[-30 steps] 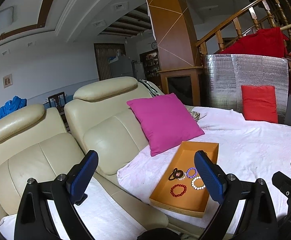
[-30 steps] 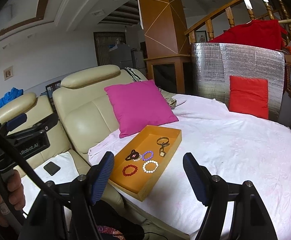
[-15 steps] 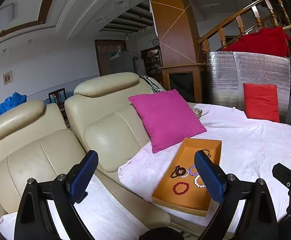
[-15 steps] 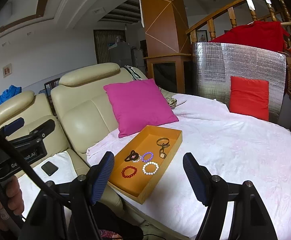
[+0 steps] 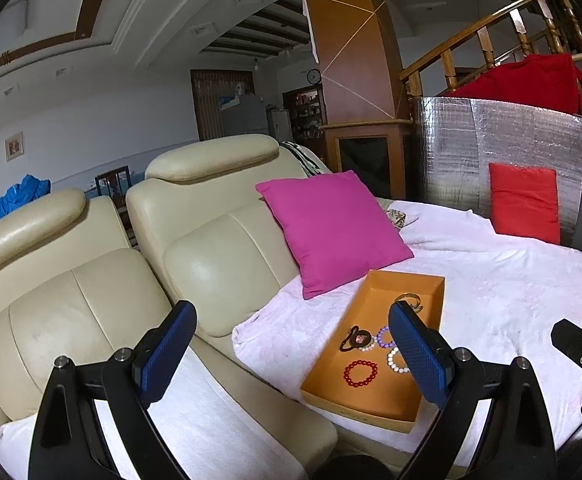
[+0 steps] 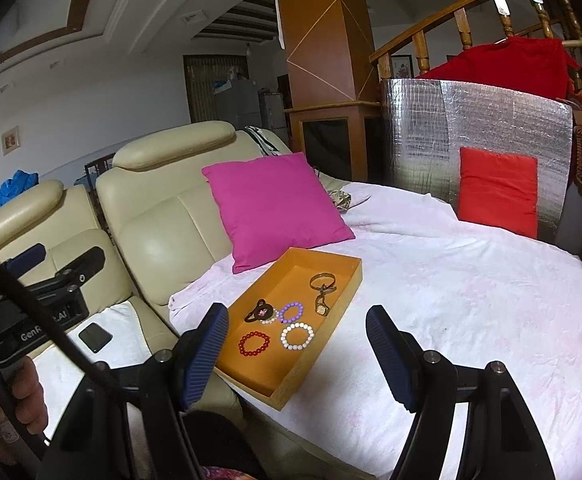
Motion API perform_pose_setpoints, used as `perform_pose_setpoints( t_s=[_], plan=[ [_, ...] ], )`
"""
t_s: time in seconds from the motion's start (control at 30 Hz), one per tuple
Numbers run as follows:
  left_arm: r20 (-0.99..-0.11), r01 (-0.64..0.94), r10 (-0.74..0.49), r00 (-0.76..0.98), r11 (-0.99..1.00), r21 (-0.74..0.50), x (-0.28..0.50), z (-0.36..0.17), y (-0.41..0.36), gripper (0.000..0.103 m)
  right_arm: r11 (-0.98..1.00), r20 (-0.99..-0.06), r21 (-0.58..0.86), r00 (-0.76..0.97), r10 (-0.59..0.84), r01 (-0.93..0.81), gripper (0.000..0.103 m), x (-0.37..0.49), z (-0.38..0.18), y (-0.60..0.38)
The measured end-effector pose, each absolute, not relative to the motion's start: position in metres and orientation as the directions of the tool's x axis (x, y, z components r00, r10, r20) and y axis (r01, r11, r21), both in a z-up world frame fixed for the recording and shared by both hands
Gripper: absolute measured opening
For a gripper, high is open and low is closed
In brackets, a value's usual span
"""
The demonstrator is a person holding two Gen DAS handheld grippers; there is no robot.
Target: Organize jewelry
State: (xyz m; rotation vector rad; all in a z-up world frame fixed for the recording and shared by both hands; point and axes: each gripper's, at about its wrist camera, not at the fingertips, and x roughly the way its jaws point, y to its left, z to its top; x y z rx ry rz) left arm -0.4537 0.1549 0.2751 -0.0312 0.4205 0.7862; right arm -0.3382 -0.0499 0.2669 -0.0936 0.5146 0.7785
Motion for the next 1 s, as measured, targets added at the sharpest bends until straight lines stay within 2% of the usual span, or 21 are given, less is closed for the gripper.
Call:
perform_pose_setpoints(
  t_s=[0.63,1.0],
  plan=[
    [-0.458,-0.693,0.673,0.581,0.704,0.155,-0.403,0.244,0.184,0.097,0.68,-0.544,0.099,0.533,0.648,-0.726,0.075,-0.282,0.237,0.001],
    [-0.485,-0.694,0.682,0.548,0.694,0.191,-0.385,0.234,0.189,0.097,0.68,-0.548,0.13,0.519,0.656,-0.722,0.075,-0.261,0.223,0.011]
  ],
)
